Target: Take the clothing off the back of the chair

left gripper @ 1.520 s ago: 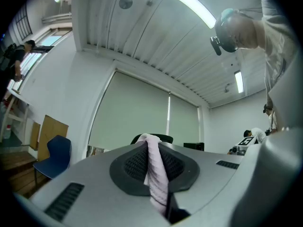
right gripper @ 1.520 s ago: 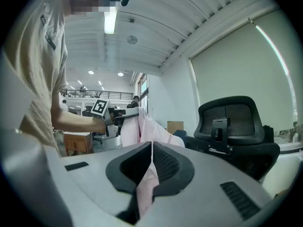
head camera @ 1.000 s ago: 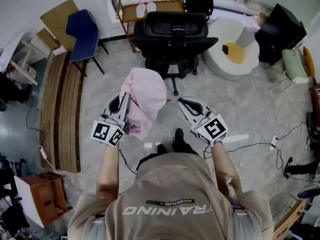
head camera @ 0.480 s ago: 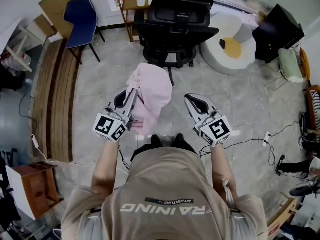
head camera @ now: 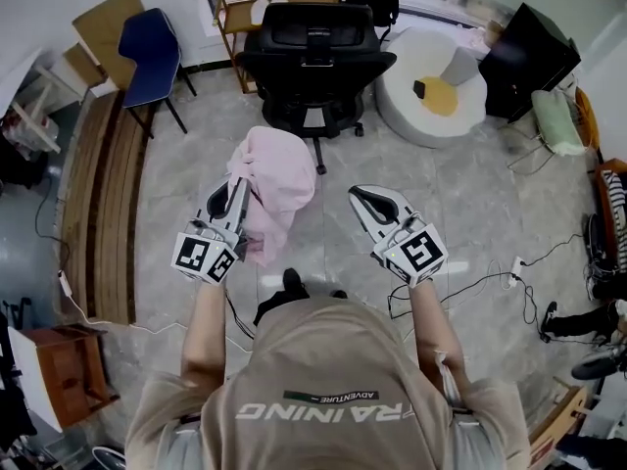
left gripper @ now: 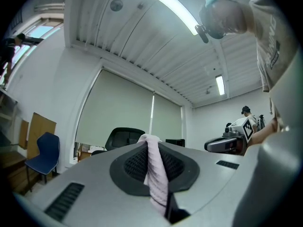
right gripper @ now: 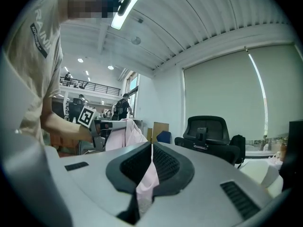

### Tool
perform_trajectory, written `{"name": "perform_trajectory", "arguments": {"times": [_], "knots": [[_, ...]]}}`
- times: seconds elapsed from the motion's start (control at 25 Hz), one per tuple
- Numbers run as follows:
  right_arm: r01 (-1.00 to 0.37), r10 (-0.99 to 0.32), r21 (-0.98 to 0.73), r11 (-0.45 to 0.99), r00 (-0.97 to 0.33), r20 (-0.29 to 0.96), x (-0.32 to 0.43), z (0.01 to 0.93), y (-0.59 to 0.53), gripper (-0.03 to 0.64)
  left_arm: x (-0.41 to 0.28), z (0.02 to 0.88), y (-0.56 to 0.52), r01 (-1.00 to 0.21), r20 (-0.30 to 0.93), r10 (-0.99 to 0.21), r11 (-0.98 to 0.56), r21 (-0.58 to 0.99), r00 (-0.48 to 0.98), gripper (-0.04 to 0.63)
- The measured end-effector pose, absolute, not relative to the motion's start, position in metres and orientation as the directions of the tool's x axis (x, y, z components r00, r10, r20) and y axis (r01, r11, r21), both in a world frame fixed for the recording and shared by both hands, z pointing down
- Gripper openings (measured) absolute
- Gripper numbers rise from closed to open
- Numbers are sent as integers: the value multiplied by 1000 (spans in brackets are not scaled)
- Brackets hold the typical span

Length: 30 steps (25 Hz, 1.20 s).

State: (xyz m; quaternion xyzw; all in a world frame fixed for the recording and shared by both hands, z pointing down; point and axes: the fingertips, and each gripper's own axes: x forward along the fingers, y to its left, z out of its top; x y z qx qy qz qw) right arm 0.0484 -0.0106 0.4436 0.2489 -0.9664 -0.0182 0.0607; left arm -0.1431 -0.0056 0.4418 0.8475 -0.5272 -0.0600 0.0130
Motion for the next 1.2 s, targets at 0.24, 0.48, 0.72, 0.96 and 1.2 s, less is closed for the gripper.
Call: {"name": "perform_trajectory", "arguments": {"times": [0.24,0.48,0.72,0.96,1.2], "knots": [[-435,-439,59,899,-891,113,95,449,10,34,-109,431,24,-919,-113,-922,-381,103,369,31],[-384,-386,39,923,-918,93,113,453,21,34,-79,430,49,-933,-101,-937,-345,101,336,31],[-393,-393,11,919,-917,66,121,456,28,34,-52,434,64,-925,-75,-929,-370,92,364,31],[-421,-421,5,907,-906,43,123,444,30,34,-41,430,71,-909,-73,-914,-405,99,400,31],[-438,-438,19,899,-898,23,107,436,24,34,-39,430,66,-888,-77,-892,-452,89,446,31]]}}
